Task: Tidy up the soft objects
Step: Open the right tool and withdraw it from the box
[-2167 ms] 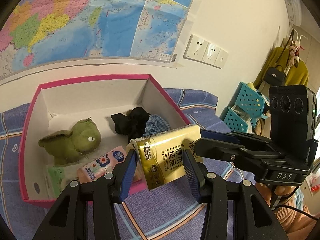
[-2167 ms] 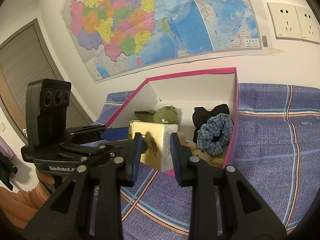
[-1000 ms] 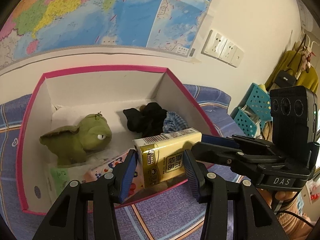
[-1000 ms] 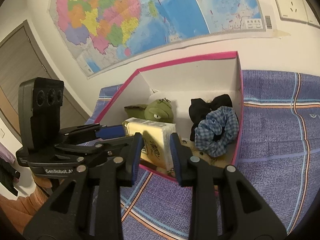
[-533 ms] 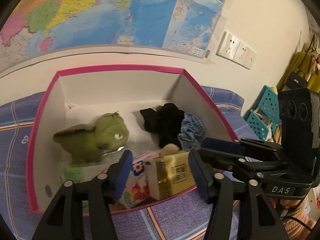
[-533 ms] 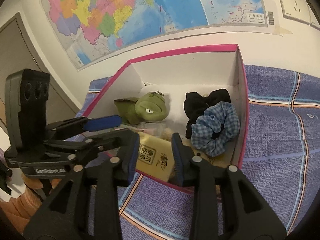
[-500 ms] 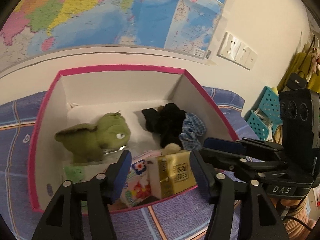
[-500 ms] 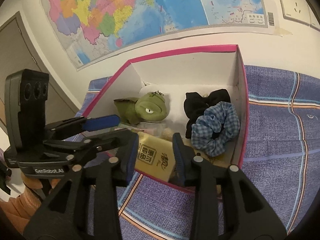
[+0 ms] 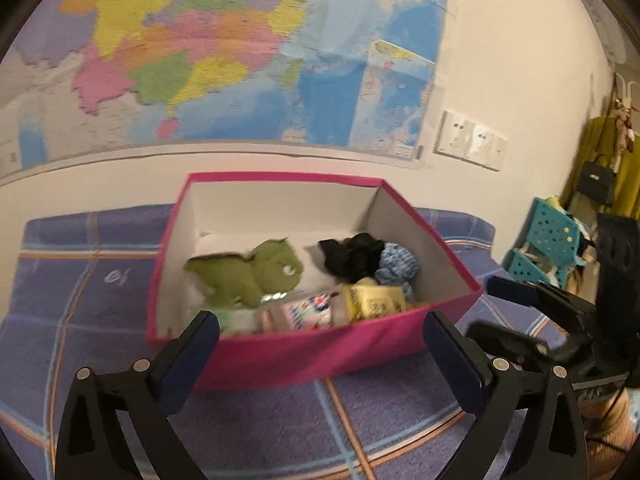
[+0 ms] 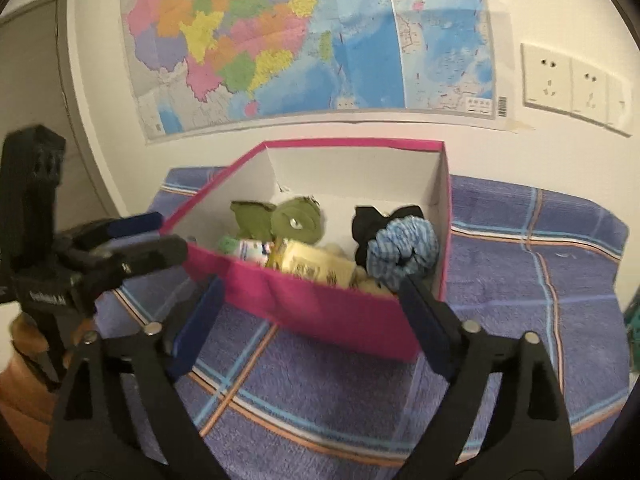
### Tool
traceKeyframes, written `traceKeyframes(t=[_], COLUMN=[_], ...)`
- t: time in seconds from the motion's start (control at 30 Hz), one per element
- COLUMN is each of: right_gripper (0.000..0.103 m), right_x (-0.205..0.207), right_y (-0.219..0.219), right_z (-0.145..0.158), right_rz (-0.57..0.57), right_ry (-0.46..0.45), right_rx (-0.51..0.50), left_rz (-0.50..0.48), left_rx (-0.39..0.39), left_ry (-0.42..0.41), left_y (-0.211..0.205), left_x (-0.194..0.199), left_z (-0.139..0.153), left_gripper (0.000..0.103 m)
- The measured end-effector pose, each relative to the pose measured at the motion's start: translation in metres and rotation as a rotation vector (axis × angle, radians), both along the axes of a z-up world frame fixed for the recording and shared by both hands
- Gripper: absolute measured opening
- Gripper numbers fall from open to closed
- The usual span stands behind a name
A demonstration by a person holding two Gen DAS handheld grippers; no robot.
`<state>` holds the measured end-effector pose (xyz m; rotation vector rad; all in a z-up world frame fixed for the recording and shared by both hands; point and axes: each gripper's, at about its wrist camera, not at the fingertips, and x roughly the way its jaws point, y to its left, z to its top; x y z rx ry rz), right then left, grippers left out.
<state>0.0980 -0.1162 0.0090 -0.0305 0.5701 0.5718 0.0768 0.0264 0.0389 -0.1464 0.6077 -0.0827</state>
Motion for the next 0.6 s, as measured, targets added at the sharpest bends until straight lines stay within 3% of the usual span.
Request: traceKeyframes(t=[0.13, 0.6], right_gripper=[0.094, 0.094], right_x=[-0.018, -0.051], right_y=[0.005, 0.021], right_z=[-0.013, -0.039], right_rz=[-0.061, -0.044], right_ry=[-0.01, 0.031], right_rx=[-0.023, -0.03], left_rz=[0.026, 0.055], left_rx=[0.007, 0.043], left_ry=[0.019, 0.024], left_y=[0.002, -0.009], left_x=[-0.013, -0.057], left_z=[-0.008, -0.025], left_gripper=[0.103, 0.103])
